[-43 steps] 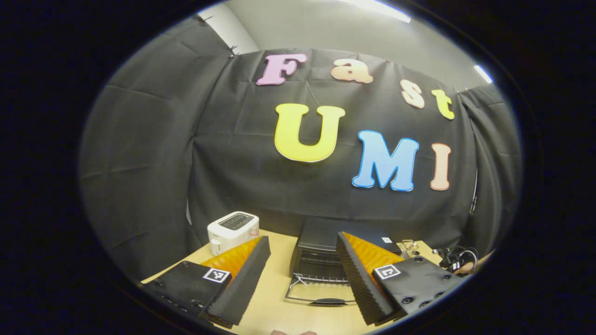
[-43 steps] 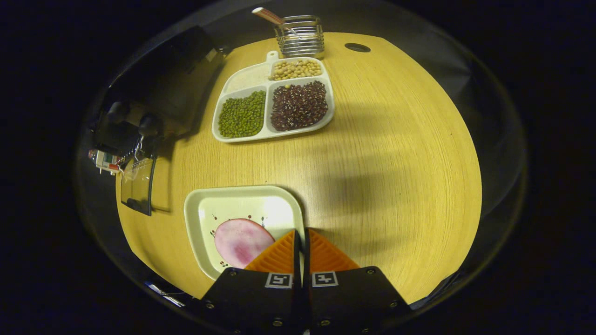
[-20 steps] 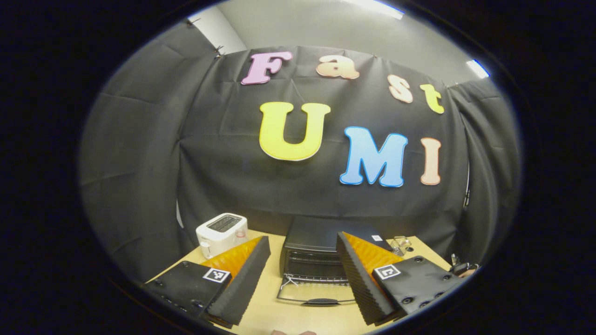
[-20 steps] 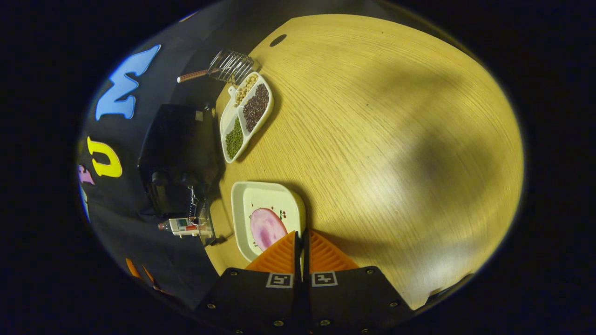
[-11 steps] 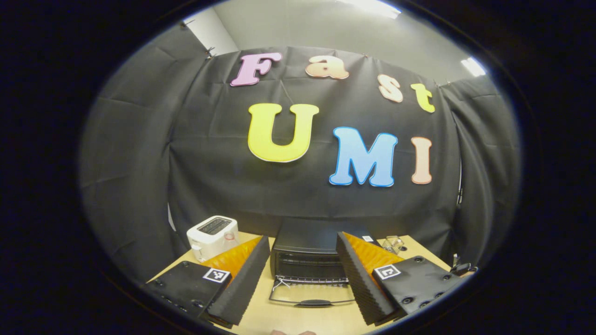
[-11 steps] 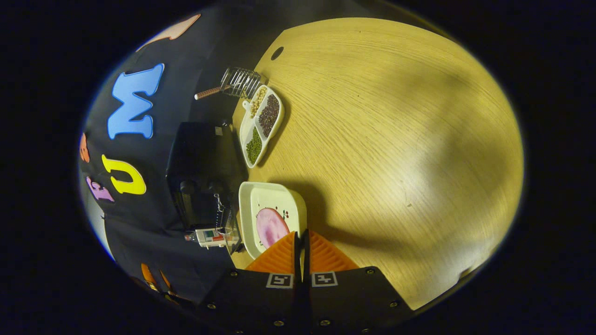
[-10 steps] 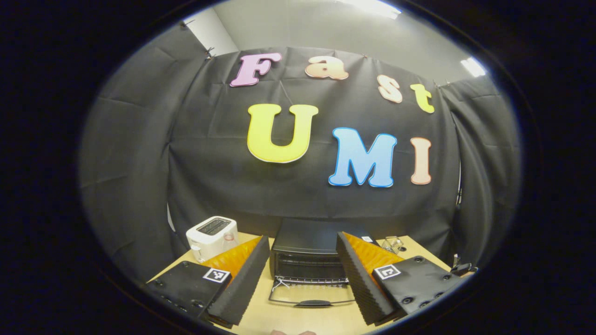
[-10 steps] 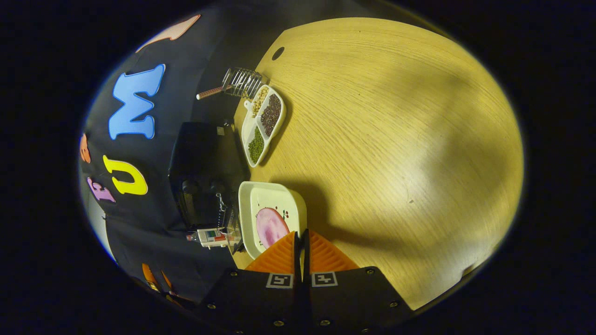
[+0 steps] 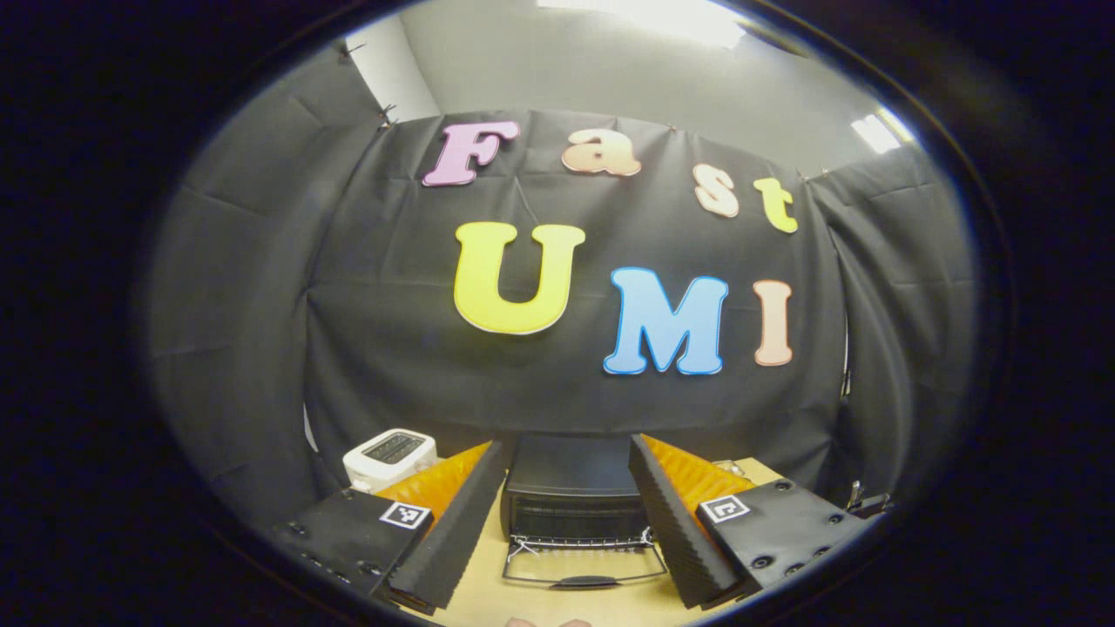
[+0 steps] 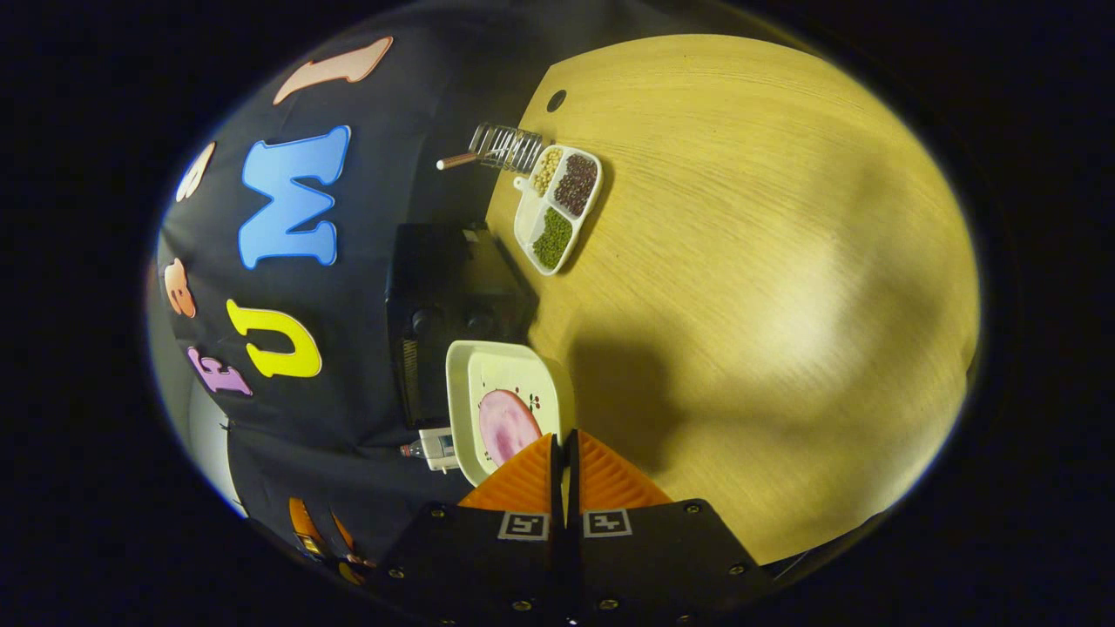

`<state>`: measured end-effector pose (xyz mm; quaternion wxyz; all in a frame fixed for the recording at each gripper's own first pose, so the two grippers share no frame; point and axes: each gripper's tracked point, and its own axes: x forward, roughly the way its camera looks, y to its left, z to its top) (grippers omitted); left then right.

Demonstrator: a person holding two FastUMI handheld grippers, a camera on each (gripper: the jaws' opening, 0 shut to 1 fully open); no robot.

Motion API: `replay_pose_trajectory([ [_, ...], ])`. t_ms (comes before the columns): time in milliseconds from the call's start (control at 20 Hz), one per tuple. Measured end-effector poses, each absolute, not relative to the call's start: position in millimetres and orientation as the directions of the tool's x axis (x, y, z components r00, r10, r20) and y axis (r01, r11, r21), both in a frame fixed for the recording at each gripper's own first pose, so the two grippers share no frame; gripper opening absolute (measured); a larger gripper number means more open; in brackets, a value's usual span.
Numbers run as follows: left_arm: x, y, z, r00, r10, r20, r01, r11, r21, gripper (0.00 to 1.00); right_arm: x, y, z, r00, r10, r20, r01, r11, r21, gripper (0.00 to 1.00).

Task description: Open the electric oven with the left hand, put the food in, and close the electric oven.

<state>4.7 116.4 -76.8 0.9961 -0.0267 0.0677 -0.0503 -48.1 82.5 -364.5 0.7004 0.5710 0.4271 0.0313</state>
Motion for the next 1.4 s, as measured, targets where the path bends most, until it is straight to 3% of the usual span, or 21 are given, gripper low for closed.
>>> replay_pose_trajectory([
  [150,3,119,-69,0.986,-0.129,-0.107,0.124,0.991,-0.056,1.0,-51,115,-348,0.631,0.554,-0.543,0.429,0.334,0.839,0.0],
  [250,1,129,-61,0.989,-0.123,-0.084,0.12,0.992,-0.042,0.91,-45,136,-343,0.634,0.553,-0.54,0.447,0.308,0.84,0.0],
  [300,-1,135,-57,0.991,-0.114,-0.066,0.112,0.993,-0.034,1.0,-39,146,-341,0.642,0.547,-0.538,0.459,0.288,0.84,0.0],
  [350,-3,139,-52,0.992,-0.115,-0.051,0.113,0.993,-0.029,0.96,-35,153,-341,0.651,0.529,-0.545,0.472,0.28,0.836,0.0],
  [400,-5,141,-49,0.992,-0.118,-0.042,0.118,0.993,-0.024,1.0,-28,160,-341,0.661,0.509,-0.551,0.484,0.271,0.832,0.0],
  [450,-6,145,-47,0.992,-0.121,-0.037,0.12,0.993,-0.016,0.96,-22,168,-342,0.669,0.489,-0.561,0.501,0.261,0.825,0.0],
  [700,-13,174,-52,0.993,-0.112,-0.038,0.111,0.994,-0.024,1.0,10,216,-351,0.67,0.453,-0.588,0.547,0.233,0.804,0.01],
  [1000,-21,233,-63,0.997,-0.024,-0.07,0.022,0.999,-0.033,0.91,68,249,-368,0.682,0.39,-0.619,0.612,0.159,0.774,0.0],
  [1250,-28,279,-78,0.992,0.057,-0.117,-0.064,0.996,-0.061,1.0,101,261,-369,0.72,0.277,-0.637,0.641,0.086,0.763,0.0],
  [1400,-29,297,-83,0.988,0.085,-0.127,-0.093,0.994,-0.063,0.97,126,270,-371,0.732,0.25,-0.634,0.652,0.015,0.758,0.0],
])
